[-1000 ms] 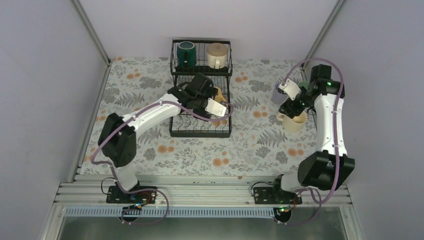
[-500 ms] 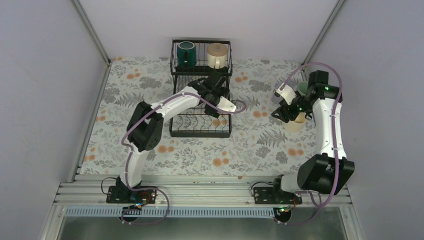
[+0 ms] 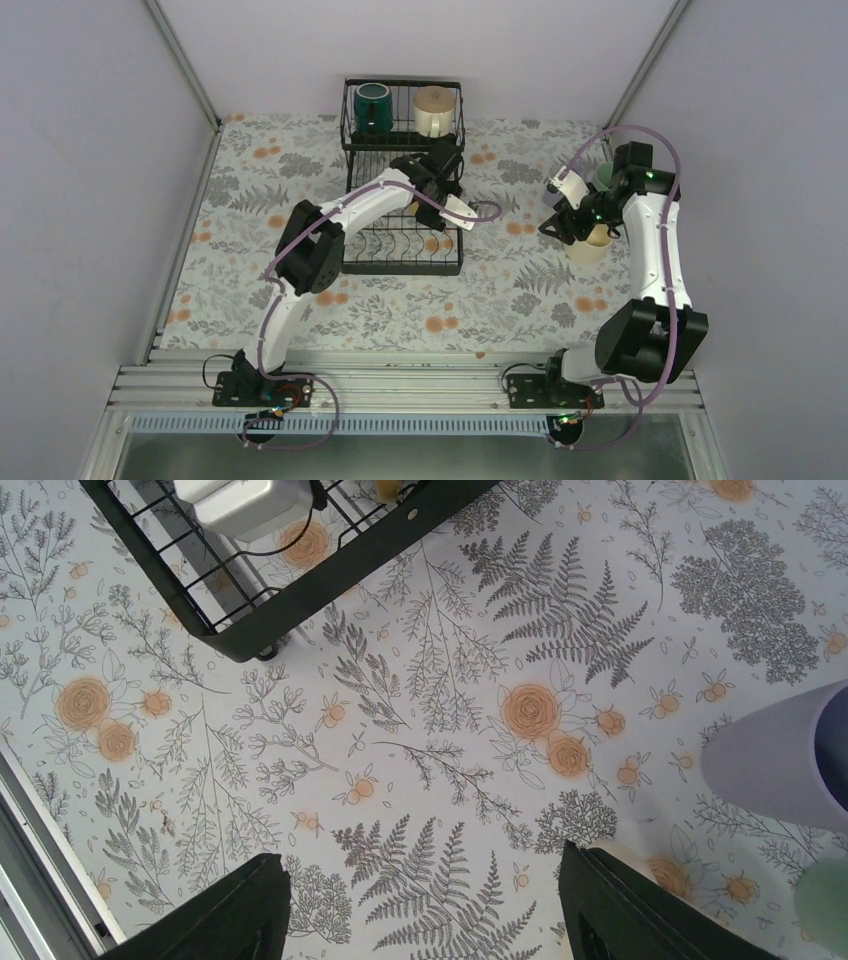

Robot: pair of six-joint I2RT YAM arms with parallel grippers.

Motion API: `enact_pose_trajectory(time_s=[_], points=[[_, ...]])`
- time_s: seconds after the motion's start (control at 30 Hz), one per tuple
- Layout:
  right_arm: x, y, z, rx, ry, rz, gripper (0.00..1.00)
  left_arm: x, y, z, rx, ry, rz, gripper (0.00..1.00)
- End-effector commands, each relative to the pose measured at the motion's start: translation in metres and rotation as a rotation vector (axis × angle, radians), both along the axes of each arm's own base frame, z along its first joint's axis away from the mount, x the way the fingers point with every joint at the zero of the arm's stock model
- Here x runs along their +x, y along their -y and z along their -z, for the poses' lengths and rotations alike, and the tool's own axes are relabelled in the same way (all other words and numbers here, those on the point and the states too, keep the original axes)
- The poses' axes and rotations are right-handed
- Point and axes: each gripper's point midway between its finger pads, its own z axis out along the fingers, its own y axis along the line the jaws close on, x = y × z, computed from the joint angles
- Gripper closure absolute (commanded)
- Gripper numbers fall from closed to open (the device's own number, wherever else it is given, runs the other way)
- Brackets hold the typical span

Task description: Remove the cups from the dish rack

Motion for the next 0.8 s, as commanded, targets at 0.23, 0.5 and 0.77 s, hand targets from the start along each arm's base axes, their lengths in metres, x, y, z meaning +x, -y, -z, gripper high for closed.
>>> enact_pose_trajectory(time_s=[0.23, 0.5, 0.77], points=[[0.001, -0.013, -0.003, 0.079, 0.000, -0.042, 0.31, -0.008, -0.009, 0.015, 0.097, -0.032, -0.004, 0.33], [-0.003, -0.014, 0.003, 0.081, -0.020, -0.049, 0.31, -0.019, -0.011, 0.028, 0.186, 0.005, 0.012, 0.40], [-0.007, -0.016, 0.005, 0.090, -0.027, -0.058, 0.32, -0.019, -0.019, 0.034, 0.289, 0.034, -0.016, 0.43]])
